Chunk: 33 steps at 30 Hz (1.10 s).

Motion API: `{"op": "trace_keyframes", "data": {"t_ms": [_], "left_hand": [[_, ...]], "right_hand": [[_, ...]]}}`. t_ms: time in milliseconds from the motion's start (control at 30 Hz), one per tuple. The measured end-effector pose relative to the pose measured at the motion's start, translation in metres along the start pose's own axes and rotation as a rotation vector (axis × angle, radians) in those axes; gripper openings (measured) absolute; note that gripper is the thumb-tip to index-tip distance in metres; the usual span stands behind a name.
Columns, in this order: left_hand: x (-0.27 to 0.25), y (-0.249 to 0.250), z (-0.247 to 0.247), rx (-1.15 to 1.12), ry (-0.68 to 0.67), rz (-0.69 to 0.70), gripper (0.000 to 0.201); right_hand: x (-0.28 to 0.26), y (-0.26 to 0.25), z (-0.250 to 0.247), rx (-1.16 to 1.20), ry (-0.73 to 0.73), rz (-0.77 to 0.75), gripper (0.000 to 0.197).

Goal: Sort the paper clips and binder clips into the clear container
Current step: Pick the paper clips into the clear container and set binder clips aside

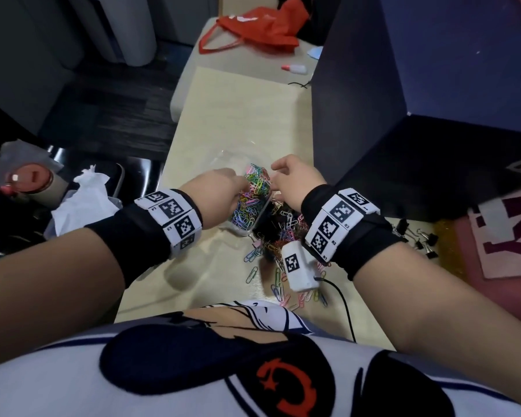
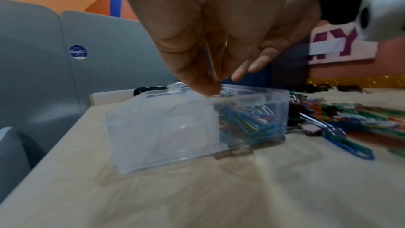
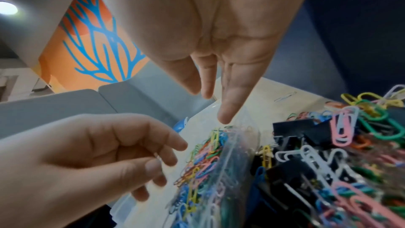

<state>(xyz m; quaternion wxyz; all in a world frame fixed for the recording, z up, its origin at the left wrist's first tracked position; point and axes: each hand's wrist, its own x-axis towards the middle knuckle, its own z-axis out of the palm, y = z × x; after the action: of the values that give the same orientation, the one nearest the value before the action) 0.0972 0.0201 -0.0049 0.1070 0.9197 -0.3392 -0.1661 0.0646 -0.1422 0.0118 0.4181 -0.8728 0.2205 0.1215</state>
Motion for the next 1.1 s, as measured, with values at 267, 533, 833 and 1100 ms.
{"op": "trace_keyframes", "data": {"t_ms": [267, 533, 833, 1100], "left_hand": [[-0.002, 0.019, 0.02, 0.341, -0.124, 0.124, 0.055], [-0.013, 0.031, 0.007, 0.361, -0.071, 0.104, 0.039], [-0.027, 0.066, 0.028, 0.301, -0.157, 0.281, 0.037], [-0.018, 0.083, 0.05, 0.385, -0.311, 0.21, 0.049]], "right_hand": [[-0.017, 0.027, -0.015, -0.22, 0.027, -0.023, 0.021], [-0.036, 0.054, -0.03, -0.721, -0.203, 0.1, 0.015], [-0.06, 0.101, -0.033, -0.741, -0.167, 0.227, 0.032], [-0.076, 0.12, -0.029, -0.691, -0.248, 0.117, 0.02]]}}
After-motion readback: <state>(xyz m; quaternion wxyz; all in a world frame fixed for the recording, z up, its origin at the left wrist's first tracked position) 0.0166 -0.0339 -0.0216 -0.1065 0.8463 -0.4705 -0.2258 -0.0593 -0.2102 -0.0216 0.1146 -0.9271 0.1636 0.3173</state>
